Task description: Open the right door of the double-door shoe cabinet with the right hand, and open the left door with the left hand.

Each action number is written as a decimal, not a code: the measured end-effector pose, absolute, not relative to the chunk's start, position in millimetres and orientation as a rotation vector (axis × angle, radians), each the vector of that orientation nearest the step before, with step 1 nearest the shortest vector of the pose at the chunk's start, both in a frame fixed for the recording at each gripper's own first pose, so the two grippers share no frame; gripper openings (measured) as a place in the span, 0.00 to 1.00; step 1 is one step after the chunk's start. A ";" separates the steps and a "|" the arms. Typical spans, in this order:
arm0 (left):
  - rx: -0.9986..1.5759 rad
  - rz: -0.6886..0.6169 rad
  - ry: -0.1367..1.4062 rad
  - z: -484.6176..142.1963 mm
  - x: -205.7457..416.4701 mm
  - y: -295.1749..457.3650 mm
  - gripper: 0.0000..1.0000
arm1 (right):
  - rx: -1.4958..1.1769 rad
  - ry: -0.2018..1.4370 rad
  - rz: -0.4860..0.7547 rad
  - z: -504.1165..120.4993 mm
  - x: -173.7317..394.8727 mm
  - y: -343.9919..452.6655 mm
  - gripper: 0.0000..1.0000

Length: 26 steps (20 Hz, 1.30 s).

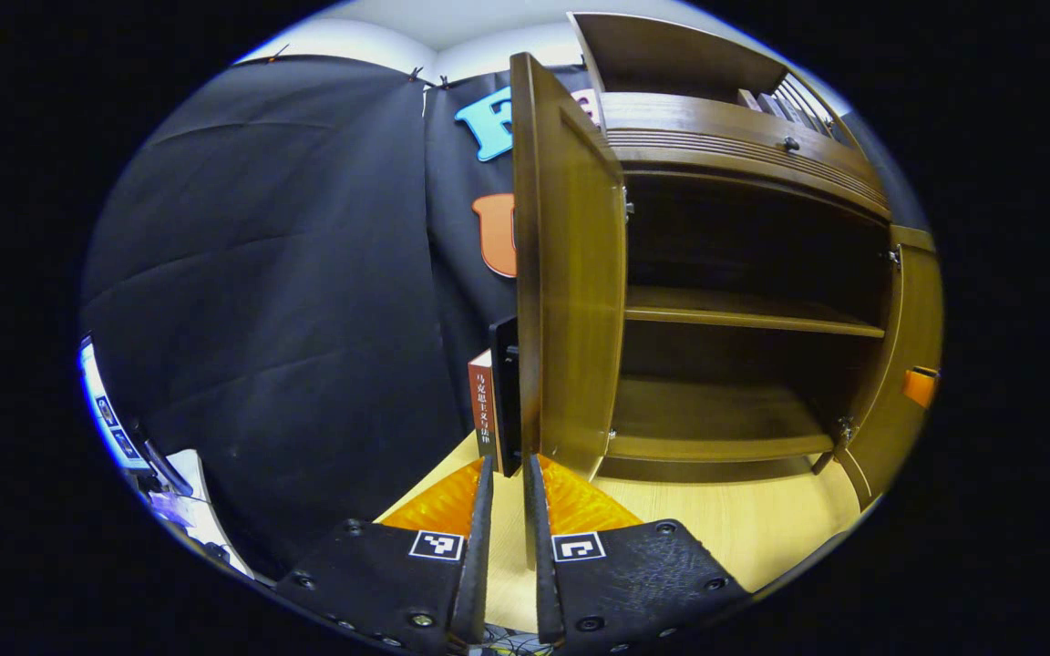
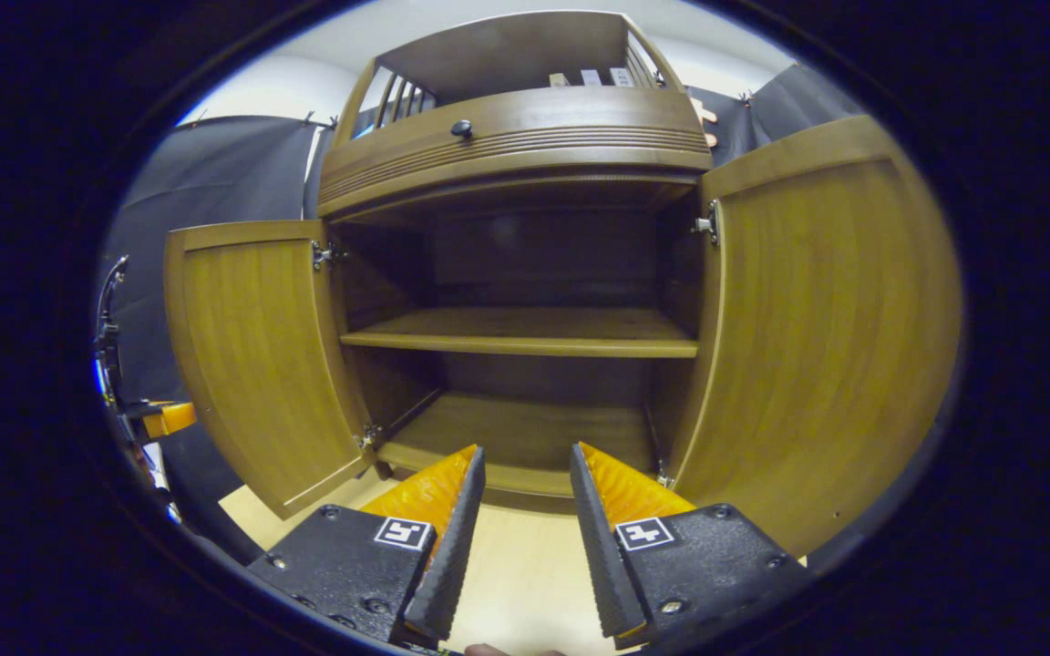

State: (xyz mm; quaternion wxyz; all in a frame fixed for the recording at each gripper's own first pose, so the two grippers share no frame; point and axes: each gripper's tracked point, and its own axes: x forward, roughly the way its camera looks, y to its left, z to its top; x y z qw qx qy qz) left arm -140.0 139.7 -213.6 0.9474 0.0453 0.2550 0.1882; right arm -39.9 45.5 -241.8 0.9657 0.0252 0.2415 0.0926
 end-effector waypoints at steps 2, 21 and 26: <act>0.096 0.343 0.485 -203.5 -131.4 116.8 0.22 | 0.048 0.488 0.179 -239.2 -40.5 41.9 0.60; 0.160 0.021 0.286 -126.8 -62.3 -55.1 0.66 | 0.063 0.263 0.097 -129.2 -47.3 -16.7 0.80; 0.118 0.046 0.229 -93.4 -55.1 -73.4 0.88 | 0.055 0.229 0.099 -113.2 -49.6 -29.8 0.89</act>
